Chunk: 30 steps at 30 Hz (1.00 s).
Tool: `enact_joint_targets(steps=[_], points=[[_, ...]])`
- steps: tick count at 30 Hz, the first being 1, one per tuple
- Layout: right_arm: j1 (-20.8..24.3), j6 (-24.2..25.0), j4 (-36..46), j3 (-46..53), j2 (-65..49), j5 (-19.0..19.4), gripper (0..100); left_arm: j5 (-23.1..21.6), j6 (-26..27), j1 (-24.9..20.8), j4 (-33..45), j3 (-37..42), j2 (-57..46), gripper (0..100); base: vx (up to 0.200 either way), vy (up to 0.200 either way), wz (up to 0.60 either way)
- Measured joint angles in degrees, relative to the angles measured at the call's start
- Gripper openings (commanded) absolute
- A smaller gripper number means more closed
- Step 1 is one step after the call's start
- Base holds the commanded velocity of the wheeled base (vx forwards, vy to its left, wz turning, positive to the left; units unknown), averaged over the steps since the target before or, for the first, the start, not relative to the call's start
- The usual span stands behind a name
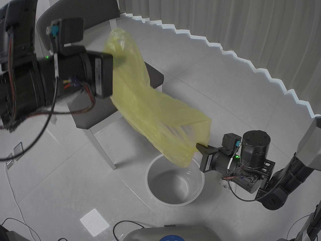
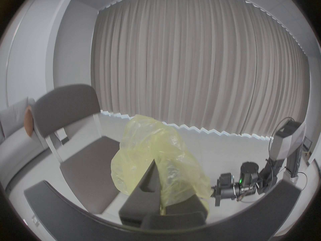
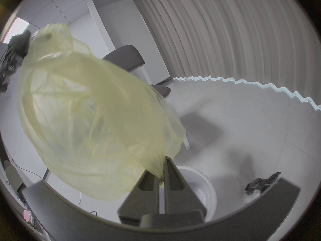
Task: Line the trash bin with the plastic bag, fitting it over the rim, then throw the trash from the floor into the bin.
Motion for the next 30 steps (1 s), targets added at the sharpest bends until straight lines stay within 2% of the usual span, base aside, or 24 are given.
enact_joint_targets(steps=[9, 15, 18, 23, 30], points=[[-2.15, -0.05, 17.65, 6.5, -7.63, -0.02, 0, 0.07, -12.01, 0.72, -1.72, 14.6, -2.34, 0, 0.0, 0.0, 0.0], [-2.97, -2.23, 28.11, 8.37, -11.25, 0.09, 0, 0.02, -21.21, 1.4, -8.42, 23.39, -1.95, 0, 0.0, 0.0, 0.0], [-3.45, -3.79, 30.07, 8.59, -12.0, 0.34, 0, -0.13, -24.08, 1.46, -12.91, 26.84, -0.55, 0, 0.0, 0.0, 0.0], [-5.13, -6.16, 33.22, 8.81, -12.52, 2.91, 0, -0.41, -27.66, -0.09, -21.21, 33.02, 3.94, 0, 0.0, 0.0, 0.0], [-8.41, -7.35, 34.76, 8.22, -10.62, 6.11, 0, -0.55, -31.9, -2.83, -36.02, 37.1, 13.4, 0, 0.0, 0.0, 0.0]])
